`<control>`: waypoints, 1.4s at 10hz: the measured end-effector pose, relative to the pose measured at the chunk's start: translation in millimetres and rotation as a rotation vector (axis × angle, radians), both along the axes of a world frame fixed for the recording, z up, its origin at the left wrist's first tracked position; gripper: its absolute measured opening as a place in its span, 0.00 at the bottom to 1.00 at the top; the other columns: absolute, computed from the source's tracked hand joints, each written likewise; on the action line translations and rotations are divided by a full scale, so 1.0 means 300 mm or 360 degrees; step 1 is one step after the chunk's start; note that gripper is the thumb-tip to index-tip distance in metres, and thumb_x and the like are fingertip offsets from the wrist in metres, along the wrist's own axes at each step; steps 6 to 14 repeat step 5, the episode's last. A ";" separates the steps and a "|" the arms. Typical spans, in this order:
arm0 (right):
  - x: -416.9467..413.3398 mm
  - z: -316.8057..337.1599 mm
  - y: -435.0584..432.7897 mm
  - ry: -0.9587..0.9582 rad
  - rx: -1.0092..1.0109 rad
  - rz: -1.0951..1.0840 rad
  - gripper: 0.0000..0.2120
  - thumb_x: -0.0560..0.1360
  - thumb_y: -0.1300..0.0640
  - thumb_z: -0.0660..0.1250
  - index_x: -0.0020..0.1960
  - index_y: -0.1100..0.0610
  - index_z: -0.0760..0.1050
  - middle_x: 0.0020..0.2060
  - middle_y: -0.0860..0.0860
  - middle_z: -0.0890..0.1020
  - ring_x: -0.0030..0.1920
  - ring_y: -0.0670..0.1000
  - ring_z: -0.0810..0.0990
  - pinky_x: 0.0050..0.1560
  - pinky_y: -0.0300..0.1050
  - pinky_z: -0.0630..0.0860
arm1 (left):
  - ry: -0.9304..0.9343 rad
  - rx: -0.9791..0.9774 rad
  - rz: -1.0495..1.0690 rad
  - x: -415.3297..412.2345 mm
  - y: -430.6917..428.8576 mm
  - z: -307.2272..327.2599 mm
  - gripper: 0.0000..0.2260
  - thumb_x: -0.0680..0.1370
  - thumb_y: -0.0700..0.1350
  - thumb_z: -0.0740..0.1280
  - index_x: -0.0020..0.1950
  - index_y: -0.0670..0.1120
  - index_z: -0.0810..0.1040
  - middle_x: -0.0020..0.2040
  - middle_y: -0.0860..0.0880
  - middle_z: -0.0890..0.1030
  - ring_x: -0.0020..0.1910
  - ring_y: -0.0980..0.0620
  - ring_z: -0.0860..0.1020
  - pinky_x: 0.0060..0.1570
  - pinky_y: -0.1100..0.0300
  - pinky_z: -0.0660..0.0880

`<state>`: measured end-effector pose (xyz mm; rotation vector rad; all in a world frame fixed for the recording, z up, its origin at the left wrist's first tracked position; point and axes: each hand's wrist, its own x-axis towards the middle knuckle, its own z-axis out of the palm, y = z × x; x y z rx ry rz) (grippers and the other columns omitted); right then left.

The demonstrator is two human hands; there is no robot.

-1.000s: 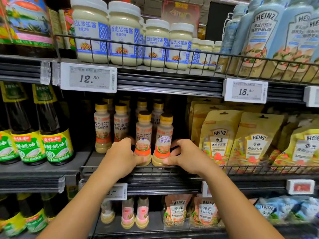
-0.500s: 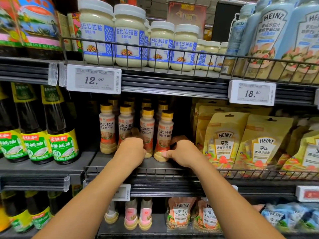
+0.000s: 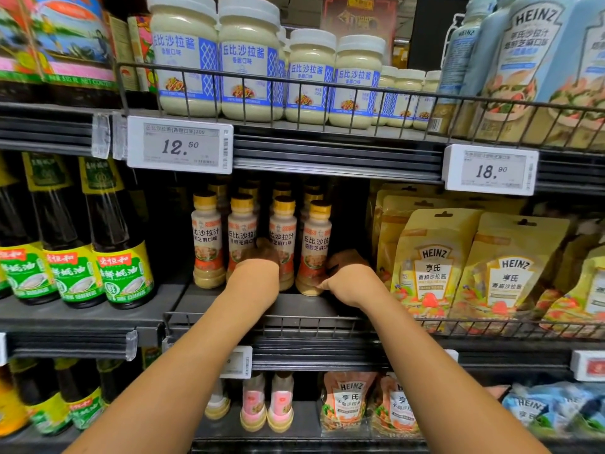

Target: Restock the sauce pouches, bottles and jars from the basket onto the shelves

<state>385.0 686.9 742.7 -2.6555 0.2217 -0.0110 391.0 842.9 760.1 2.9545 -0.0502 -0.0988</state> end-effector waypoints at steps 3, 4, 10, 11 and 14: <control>-0.029 0.012 -0.002 0.0026 0.0054 0.0009 0.26 0.75 0.44 0.72 0.67 0.59 0.75 0.58 0.57 0.82 0.56 0.57 0.80 0.58 0.49 0.78 | -0.0286 -0.0040 -0.0156 -0.007 0.056 -0.066 0.19 0.81 0.47 0.63 0.68 0.38 0.66 0.59 0.39 0.77 0.56 0.40 0.78 0.50 0.53 0.73; -0.073 0.021 -0.006 -0.0091 0.0113 0.0008 0.23 0.76 0.43 0.70 0.63 0.59 0.77 0.50 0.53 0.82 0.48 0.53 0.79 0.50 0.46 0.76 | -0.0433 -0.0220 -0.0216 -0.023 0.096 -0.072 0.12 0.80 0.51 0.64 0.53 0.42 0.70 0.44 0.44 0.77 0.45 0.44 0.76 0.41 0.56 0.69; -0.119 0.015 0.000 -0.0388 0.0364 -0.0061 0.19 0.76 0.44 0.72 0.59 0.57 0.79 0.44 0.49 0.82 0.45 0.49 0.80 0.44 0.42 0.74 | -0.0563 -0.0609 -0.0247 -0.046 0.130 -0.100 0.14 0.79 0.55 0.66 0.49 0.44 0.74 0.41 0.48 0.77 0.46 0.46 0.78 0.43 0.53 0.75; -0.119 0.015 0.000 -0.0388 0.0364 -0.0061 0.19 0.76 0.44 0.72 0.59 0.57 0.79 0.44 0.49 0.82 0.45 0.49 0.80 0.44 0.42 0.74 | -0.0563 -0.0609 -0.0247 -0.046 0.130 -0.100 0.14 0.79 0.55 0.66 0.49 0.44 0.74 0.41 0.48 0.77 0.46 0.46 0.78 0.43 0.53 0.75; -0.119 0.015 0.000 -0.0388 0.0364 -0.0061 0.19 0.76 0.44 0.72 0.59 0.57 0.79 0.44 0.49 0.82 0.45 0.49 0.80 0.44 0.42 0.74 | -0.0563 -0.0609 -0.0247 -0.046 0.130 -0.100 0.14 0.79 0.55 0.66 0.49 0.44 0.74 0.41 0.48 0.77 0.46 0.46 0.78 0.43 0.53 0.75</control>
